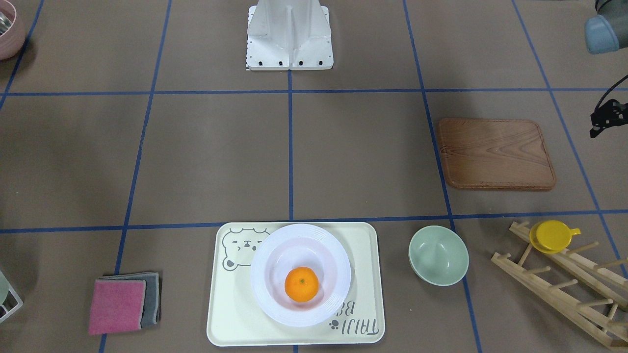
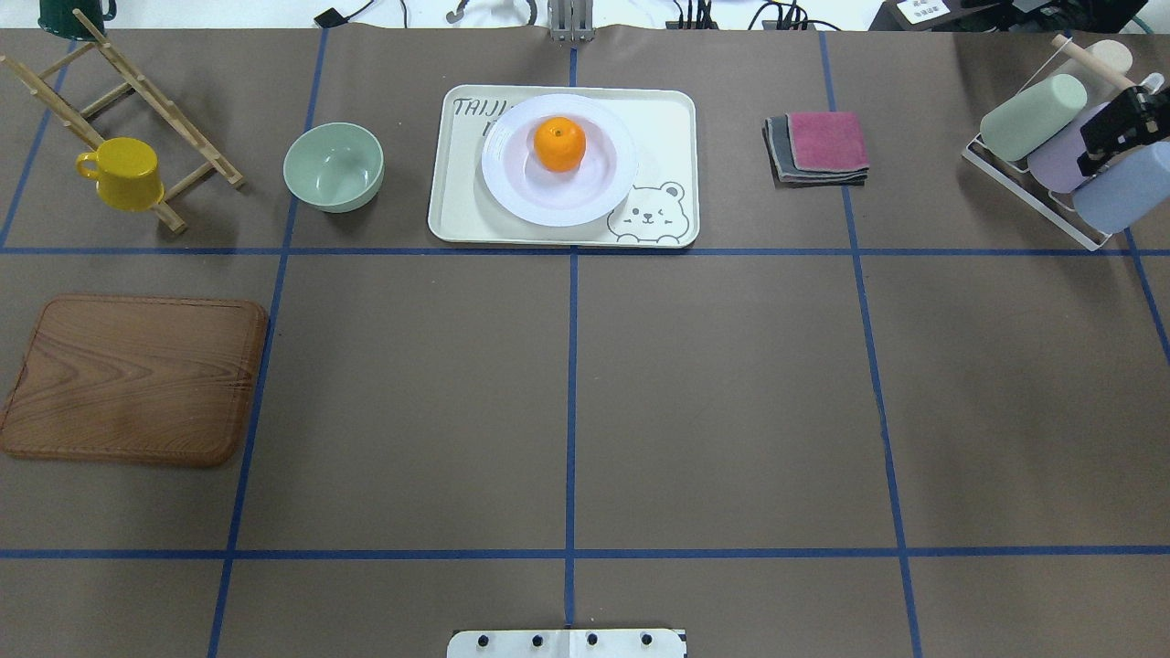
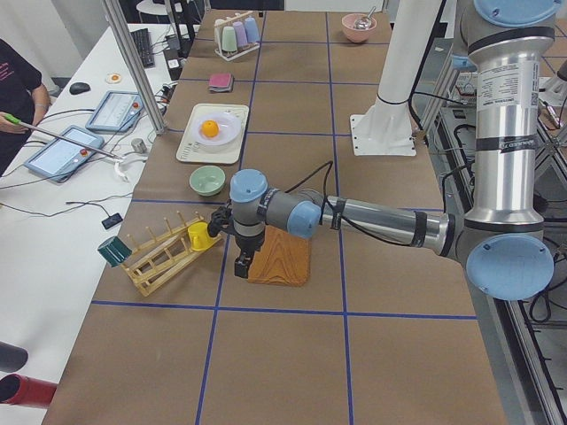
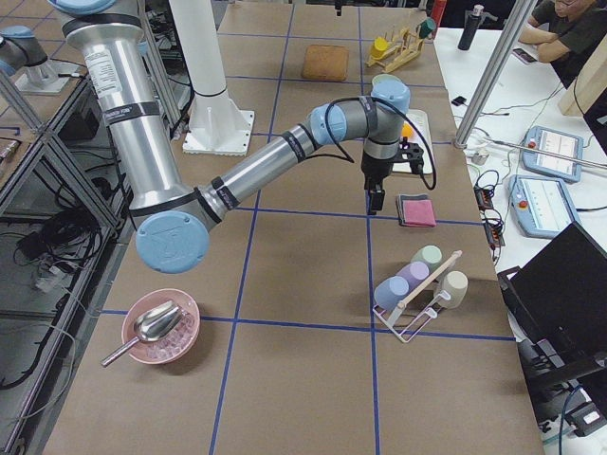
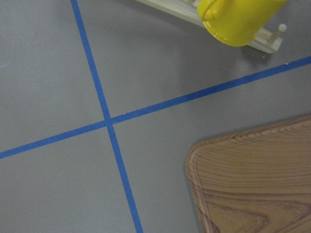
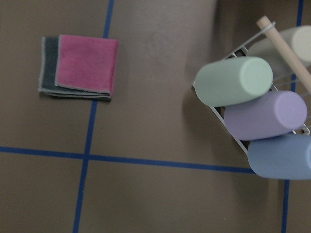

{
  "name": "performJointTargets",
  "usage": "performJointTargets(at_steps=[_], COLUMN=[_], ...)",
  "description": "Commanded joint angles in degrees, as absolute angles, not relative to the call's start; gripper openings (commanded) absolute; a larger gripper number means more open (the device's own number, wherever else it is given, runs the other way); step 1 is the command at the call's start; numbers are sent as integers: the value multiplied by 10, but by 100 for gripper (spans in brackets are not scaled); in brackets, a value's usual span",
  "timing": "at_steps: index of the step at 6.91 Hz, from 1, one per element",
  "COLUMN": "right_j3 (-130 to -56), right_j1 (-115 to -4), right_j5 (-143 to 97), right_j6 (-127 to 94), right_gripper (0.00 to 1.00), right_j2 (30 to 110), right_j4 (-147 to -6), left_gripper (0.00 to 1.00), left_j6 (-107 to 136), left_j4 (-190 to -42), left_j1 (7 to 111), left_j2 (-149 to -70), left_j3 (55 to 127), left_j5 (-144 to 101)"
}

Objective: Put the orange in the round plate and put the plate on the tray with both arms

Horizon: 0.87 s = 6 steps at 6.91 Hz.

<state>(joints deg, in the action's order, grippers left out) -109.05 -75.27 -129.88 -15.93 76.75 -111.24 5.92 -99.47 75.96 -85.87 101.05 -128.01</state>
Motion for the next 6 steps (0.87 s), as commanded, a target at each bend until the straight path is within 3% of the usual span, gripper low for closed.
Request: performJointTargets(at_steps=[1,6], right_j3=[-1078,-1079], right_j1=[-790,-801], right_j5=[-1352,-1353], right_j6=[-63,-55], right_gripper=[100,100], right_j2=[859,869], right_j4=[-1094,-1091], left_gripper=[97,98], left_j6=[57,58], left_j4=[-995,-999], left_j1=[770,774], left_j2=[-858,-846], left_j3=[993,995], left_j5=[-1294,-1294])
